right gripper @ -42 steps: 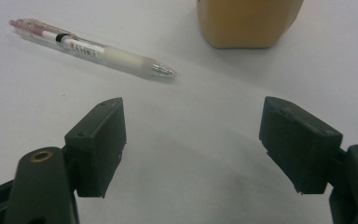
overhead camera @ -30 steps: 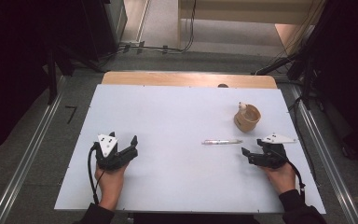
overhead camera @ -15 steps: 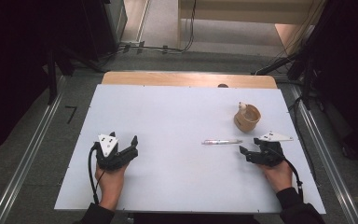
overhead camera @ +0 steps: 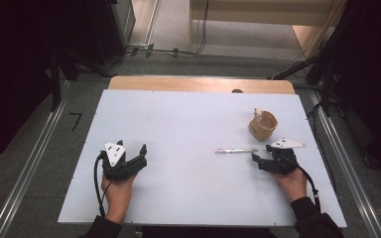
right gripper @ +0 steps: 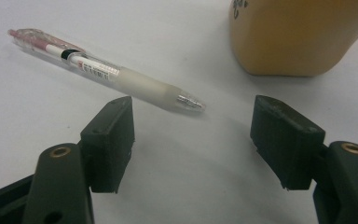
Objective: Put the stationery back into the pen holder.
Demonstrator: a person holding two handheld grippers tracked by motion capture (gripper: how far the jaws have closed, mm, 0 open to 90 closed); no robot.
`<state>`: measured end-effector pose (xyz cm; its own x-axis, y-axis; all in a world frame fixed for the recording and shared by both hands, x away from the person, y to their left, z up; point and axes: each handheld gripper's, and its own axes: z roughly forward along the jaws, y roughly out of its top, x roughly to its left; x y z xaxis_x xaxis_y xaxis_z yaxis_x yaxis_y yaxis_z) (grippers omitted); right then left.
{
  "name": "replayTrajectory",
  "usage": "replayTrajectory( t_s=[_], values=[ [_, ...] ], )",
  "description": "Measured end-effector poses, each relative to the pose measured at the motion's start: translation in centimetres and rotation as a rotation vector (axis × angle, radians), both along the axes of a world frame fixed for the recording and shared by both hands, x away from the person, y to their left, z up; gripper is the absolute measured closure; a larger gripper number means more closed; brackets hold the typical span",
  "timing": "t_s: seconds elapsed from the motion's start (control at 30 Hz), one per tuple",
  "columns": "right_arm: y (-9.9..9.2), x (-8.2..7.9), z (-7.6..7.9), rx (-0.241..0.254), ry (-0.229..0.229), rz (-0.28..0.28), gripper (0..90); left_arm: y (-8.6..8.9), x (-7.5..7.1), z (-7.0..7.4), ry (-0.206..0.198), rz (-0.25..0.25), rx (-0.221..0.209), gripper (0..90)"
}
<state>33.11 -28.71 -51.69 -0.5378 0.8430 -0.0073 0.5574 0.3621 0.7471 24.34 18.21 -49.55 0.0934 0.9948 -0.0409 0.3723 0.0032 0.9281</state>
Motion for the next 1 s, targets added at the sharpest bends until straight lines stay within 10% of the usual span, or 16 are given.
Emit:
replayTrajectory(
  t_s=[1.0],
  values=[
    [2.0, 1.1, -0.2, -0.05, -0.013, 0.075, 33.3, -0.1, 0.1, -0.1, 0.008, -0.001, -0.003, 21.0]
  ],
)
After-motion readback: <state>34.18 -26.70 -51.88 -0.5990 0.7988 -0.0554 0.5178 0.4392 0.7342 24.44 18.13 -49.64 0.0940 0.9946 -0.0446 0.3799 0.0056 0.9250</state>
